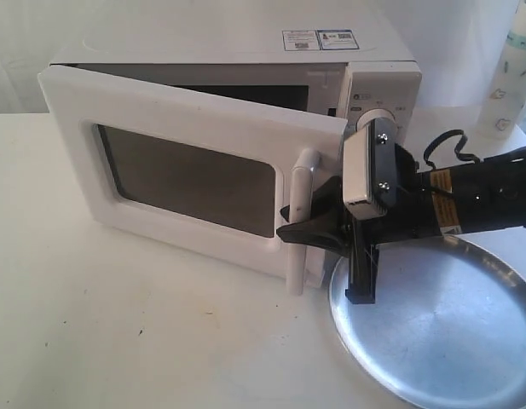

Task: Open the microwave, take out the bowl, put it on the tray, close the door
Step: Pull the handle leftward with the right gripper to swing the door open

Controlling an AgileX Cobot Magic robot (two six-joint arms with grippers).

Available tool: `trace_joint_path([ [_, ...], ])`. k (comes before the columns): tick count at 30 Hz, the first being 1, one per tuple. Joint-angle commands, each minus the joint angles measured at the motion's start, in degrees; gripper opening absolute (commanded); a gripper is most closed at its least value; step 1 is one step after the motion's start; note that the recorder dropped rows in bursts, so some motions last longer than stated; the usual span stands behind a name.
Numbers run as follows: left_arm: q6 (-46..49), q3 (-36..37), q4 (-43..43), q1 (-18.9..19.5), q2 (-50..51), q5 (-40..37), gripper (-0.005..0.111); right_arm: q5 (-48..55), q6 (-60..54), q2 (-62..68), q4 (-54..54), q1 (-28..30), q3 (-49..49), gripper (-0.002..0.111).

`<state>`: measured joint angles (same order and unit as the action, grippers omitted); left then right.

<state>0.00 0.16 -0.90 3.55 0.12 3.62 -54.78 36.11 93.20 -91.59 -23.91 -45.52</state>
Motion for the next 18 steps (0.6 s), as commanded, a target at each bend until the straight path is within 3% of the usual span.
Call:
trace_joint_path([
  [1,0.0,-0.2,0.4,-0.3,-0.1,0.3,0.0,-15.2,-7.4,-2.3,-7.2,-2.9,-1.0,0.0],
  [10,0.0,-0.2,0.4,-0.3,-0.1,0.3,0.0,-13.3,2.8,-2.4,-3.0,-2.9,-1.0,0.002],
  [14,0.0,-0.2,0.4,-0.3,-0.1,0.3,0.0,-5.0,10.2,-2.4,-3.4,-2.6,-1.0,0.017],
  [16,0.0,-0.2,0.4,-0.3,-0.1,0.3,0.0,-3.5,14.1,-2.6,-6.6,-1.9,-1.0,0.03],
  [18,0.0,-0.2,0.4,-0.3,-0.1,0.3,0.0,-1.1,16.4,-3.8,-8.4,-1.2,-0.6,0.032],
])
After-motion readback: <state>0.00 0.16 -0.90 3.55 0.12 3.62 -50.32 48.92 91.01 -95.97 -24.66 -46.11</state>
